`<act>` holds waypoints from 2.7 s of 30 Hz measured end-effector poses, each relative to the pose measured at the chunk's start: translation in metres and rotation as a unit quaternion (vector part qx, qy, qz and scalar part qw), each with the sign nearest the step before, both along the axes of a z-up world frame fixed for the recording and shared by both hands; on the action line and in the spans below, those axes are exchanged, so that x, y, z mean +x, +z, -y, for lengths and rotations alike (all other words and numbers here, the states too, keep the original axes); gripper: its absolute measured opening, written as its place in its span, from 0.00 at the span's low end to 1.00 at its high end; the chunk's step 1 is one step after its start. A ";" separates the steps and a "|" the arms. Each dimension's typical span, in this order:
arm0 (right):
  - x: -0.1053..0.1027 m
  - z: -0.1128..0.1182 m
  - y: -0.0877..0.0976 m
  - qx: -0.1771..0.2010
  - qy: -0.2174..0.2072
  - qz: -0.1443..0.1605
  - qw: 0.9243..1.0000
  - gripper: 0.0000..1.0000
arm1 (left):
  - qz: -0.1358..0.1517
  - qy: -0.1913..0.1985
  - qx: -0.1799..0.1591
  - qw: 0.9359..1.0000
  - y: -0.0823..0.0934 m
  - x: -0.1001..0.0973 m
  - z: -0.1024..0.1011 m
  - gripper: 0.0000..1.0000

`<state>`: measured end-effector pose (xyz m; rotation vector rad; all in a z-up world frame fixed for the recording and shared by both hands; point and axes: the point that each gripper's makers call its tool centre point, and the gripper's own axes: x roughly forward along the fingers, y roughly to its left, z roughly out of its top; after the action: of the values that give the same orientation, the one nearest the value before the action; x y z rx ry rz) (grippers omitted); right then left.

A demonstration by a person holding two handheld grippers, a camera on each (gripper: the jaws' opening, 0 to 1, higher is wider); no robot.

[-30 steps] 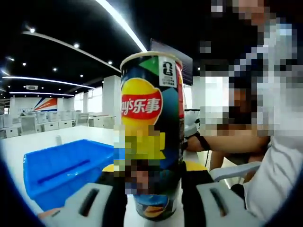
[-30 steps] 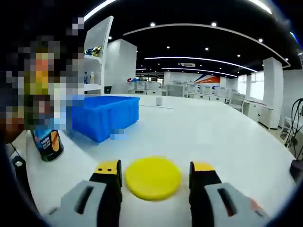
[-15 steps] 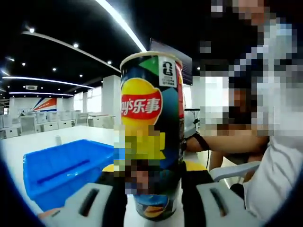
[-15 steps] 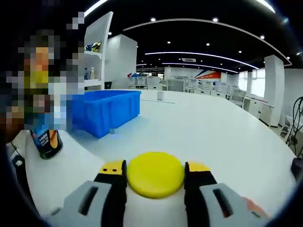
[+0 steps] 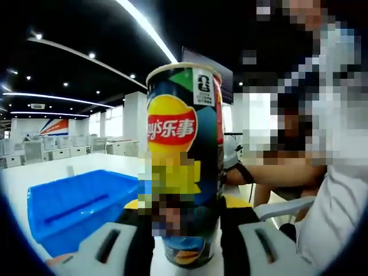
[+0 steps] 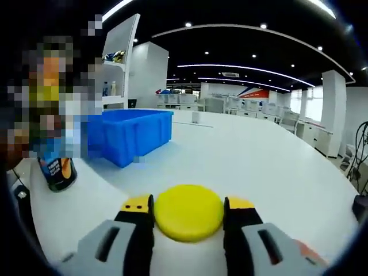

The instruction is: Open the lid of the chip container on the table, take out the chips, place them into the box in front of the container, and close the lid

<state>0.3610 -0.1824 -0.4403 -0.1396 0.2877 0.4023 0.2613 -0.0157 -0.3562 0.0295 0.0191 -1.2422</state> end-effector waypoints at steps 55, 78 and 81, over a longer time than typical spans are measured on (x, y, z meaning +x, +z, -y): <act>-0.093 -0.194 0.199 0.022 0.337 0.011 0.941 0.48 | -0.008 -0.004 -0.005 1.000 0.000 0.001 0.000 0.45; -0.090 -0.142 0.260 0.215 0.352 0.111 0.904 0.54 | -0.030 -0.039 -0.081 0.996 0.024 -0.001 -0.034 0.58; -0.091 -0.133 0.260 0.222 0.350 0.117 0.902 0.45 | -0.030 -0.021 -0.108 0.993 0.054 0.007 -0.065 0.47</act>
<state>0.2702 -0.0497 -0.1798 0.1690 -0.1125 1.1470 0.2680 0.0491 -0.3026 -0.1959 -0.0646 -1.2810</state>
